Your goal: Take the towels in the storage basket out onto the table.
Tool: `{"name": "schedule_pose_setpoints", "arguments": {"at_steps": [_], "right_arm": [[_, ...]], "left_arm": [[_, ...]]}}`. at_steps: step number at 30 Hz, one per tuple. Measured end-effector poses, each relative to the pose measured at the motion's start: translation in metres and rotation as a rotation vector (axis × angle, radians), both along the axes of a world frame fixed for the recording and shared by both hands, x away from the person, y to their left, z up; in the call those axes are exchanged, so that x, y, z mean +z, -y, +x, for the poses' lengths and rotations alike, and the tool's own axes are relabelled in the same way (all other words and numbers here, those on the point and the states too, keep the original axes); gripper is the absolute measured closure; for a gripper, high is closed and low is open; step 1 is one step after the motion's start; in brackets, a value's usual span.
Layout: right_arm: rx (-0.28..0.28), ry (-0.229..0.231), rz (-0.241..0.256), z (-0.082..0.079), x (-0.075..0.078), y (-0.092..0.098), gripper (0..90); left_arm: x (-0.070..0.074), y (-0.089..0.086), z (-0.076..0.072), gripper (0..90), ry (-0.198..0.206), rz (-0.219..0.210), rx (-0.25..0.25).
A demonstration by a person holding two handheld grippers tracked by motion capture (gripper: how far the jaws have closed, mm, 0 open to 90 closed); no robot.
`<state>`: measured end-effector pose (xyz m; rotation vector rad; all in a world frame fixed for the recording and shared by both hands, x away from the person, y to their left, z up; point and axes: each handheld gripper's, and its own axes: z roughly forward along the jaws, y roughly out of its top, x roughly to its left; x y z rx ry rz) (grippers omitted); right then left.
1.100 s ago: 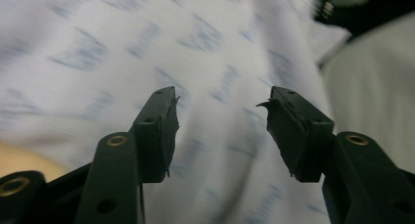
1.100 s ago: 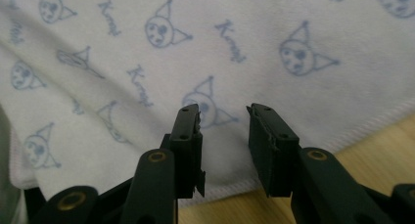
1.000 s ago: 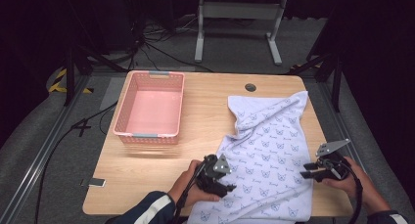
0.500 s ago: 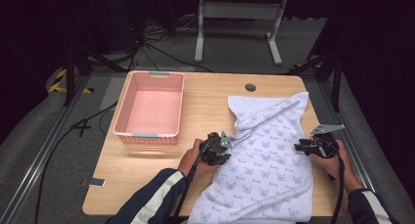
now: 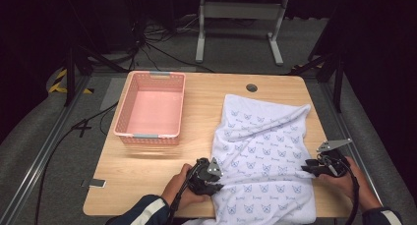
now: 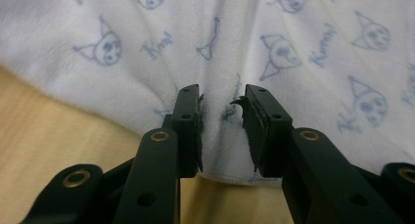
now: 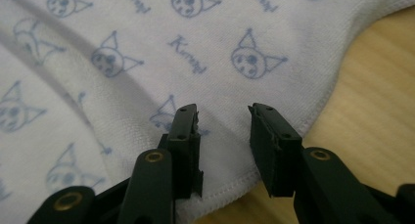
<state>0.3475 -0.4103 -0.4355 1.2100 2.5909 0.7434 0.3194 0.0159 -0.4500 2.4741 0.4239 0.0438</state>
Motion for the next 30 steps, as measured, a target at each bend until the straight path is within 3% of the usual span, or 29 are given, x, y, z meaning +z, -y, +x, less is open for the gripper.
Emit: {"name": "schedule_pose_setpoints", "arguments": {"at_steps": [2,3,4,6,7,8,9,10,11,12,13,14,15,16,17,19,25,26,30], "right_arm": [[0.029,-0.014,-0.02,-0.005,0.002,-0.003,62.4],[0.039,0.024,-0.033,-0.005,0.003,-0.004,60.0],[0.006,0.071,-0.024,-0.005,0.007,-0.004,62.2],[-0.02,0.147,0.018,0.005,0.01,-0.001,60.3],[-0.02,0.147,0.018,0.005,0.01,-0.001,60.3],[-0.078,0.196,0.042,0.02,0.012,0.003,61.9],[-0.078,0.196,0.042,0.02,0.012,0.003,61.9],[-0.094,0.209,0.049,0.026,0.011,0.005,61.7],[-0.13,0.249,0.04,0.046,0.006,0.009,58.1],[-0.13,0.249,0.04,0.046,0.006,0.009,58.1],[-0.176,0.241,0.066,0.064,-0.002,0.011,56.7],[-0.176,0.241,0.066,0.064,-0.002,0.011,56.7],[-0.165,0.256,0.057,0.076,-0.008,0.01,56.1],[-0.153,0.248,0.064,0.078,-0.01,0.01,55.8],[-0.131,0.222,0.08,0.082,-0.013,0.009,55.1],[-0.123,0.205,0.08,0.083,-0.015,0.009,55.2],[-0.055,0.172,0.043,0.063,-0.012,0.008,53.0],[-0.055,0.172,0.043,0.063,-0.012,0.008,53.0],[-0.03,0.148,0.04,0.049,-0.01,0.007,51.5]], "left_arm": [[0.003,0.003,0.001,58.4,0.024,-0.026,0.012],[0.007,0.006,0.006,51.7,0.058,-0.037,0.022],[0.009,0.009,0.01,49.8,0.085,-0.051,0.035],[0.014,0.016,0.025,45.5,0.116,-0.1,0.059],[0.014,0.016,0.025,45.1,0.116,-0.1,0.059],[0.018,0.026,0.042,44.0,0.147,-0.099,0.097],[0.018,0.026,0.042,43.3,0.147,-0.099,0.097],[0.018,0.032,0.054,43.3,0.17,-0.101,0.114],[0.015,0.039,0.07,43.1,0.199,-0.095,0.151],[0.015,0.039,0.07,43.0,0.199,-0.095,0.151],[0.009,0.045,0.086,43.1,0.182,-0.102,0.185],[0.009,0.045,0.086,43.2,0.182,-0.102,0.185],[0.002,0.047,0.095,43.3,0.155,-0.063,0.19],[-0.002,0.047,0.096,44.3,0.139,-0.052,0.183],[-0.007,0.046,0.096,44.8,0.084,-0.054,0.166],[-0.009,0.044,0.093,45.0,0.083,-0.044,0.161],[-0.009,0.024,0.051,47.5,0.068,-0.032,0.114],[-0.009,0.024,0.051,47.8,0.068,-0.032,0.114],[-0.008,0.013,0.016,48.7,0.021,-0.045,0.074]]}}
